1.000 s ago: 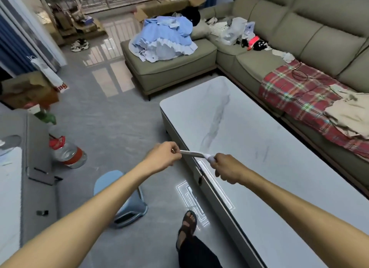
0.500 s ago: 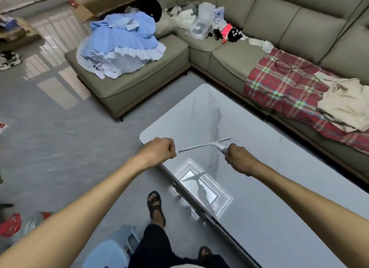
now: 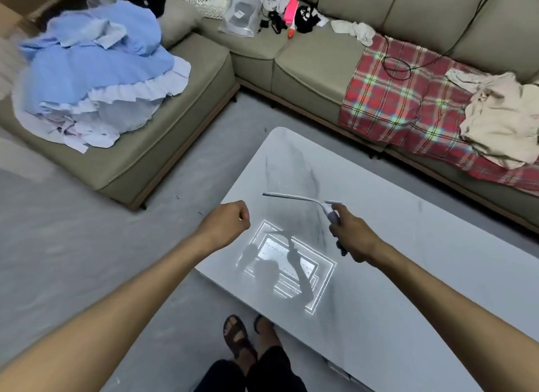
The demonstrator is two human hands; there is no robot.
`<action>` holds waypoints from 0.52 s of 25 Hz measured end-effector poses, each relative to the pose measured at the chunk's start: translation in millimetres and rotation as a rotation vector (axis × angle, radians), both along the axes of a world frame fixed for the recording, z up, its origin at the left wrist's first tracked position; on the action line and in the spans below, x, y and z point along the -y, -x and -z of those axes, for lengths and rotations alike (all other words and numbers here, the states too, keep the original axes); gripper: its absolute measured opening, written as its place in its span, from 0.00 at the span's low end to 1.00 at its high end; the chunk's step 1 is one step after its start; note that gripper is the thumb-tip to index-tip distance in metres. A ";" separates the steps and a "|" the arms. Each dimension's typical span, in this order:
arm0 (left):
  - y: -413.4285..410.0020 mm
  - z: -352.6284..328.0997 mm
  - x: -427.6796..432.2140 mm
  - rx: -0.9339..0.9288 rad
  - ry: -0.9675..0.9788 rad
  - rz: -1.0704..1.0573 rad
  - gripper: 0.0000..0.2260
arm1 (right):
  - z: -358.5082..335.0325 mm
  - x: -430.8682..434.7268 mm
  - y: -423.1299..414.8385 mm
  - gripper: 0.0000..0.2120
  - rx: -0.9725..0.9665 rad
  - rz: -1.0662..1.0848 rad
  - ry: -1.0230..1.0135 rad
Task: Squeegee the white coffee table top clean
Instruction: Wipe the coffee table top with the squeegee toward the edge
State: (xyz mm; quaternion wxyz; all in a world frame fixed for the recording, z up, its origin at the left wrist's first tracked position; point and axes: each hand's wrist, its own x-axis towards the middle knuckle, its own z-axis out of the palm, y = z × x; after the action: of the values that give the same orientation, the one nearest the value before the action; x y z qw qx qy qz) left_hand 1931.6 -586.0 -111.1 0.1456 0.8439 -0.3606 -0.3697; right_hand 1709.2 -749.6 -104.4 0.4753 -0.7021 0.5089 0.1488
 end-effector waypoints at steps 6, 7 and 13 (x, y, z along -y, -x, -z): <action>-86.0 102.1 79.9 0.010 -0.053 -0.012 0.08 | 82.9 76.8 -81.0 0.12 -0.042 0.078 -0.002; -100.9 126.8 95.5 0.016 -0.058 0.001 0.10 | 98.2 92.9 -95.3 0.13 -0.045 0.093 0.031; -162.2 292.3 156.9 0.073 -0.152 0.192 0.18 | 201.4 172.1 -196.1 0.14 -0.144 -0.061 0.409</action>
State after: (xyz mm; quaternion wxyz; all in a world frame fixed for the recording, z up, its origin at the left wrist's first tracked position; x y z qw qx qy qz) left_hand 2093.8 -742.8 -403.4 0.0318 0.8269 -0.4159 -0.3773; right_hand 1905.3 -921.6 -305.8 0.2806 -0.7866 0.5396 0.1065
